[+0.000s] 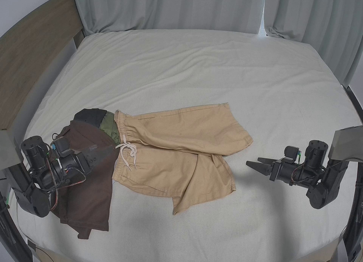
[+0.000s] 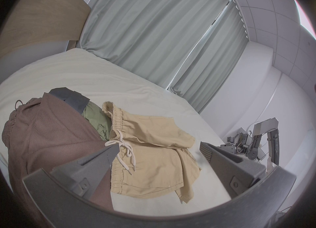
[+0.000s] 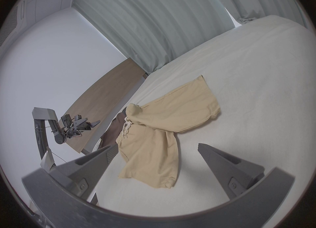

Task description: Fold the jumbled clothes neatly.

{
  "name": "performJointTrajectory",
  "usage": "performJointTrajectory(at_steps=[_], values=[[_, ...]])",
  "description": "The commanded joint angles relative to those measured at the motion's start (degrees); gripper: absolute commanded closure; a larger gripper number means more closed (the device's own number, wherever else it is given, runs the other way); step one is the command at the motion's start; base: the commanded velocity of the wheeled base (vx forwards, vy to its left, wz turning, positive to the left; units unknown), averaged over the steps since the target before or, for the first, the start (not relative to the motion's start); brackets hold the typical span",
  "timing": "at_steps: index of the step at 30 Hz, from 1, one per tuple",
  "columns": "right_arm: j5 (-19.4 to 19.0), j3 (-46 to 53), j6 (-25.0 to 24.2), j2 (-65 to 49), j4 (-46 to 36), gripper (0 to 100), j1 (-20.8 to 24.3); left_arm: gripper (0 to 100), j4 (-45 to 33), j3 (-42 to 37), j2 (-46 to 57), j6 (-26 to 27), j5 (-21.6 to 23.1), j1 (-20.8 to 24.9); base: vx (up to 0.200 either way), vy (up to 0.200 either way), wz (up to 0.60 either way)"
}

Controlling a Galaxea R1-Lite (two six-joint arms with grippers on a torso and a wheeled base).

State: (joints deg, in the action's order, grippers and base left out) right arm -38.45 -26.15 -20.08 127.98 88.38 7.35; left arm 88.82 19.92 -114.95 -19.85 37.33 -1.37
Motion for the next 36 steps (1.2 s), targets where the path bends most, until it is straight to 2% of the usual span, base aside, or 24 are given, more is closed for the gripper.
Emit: performJointTrajectory(at_steps=[1,9,15,21,26,36], values=[[-0.05,0.05,0.04,0.78,0.04,0,0.12,0,0.04,-0.32,-0.63,0.07,0.03,-0.04,0.000,0.000,0.00],[0.48,0.22,-0.14,1.05,0.04,0,1.88,0,0.04,-0.50,-2.56,0.60,-0.24,-0.48,0.000,0.000,0.00],[5.58,-1.45,-0.58,5.27,0.04,0,3.02,0,0.04,-0.32,-4.76,3.50,0.11,-1.01,0.000,0.000,0.00],[5.93,-2.15,-1.19,7.37,0.04,0,4.60,0,0.04,-0.41,-5.47,4.20,0.20,-1.01,0.000,0.000,0.00],[5.93,-1.98,-3.56,7.90,0.04,0,5.39,0,0.04,-0.50,-5.47,4.11,0.29,-1.01,0.000,0.000,0.00],[6.02,-2.06,-3.48,12.21,0.04,0,7.06,0,0.04,-0.41,-5.47,3.85,0.29,-1.01,0.000,0.000,0.00]])
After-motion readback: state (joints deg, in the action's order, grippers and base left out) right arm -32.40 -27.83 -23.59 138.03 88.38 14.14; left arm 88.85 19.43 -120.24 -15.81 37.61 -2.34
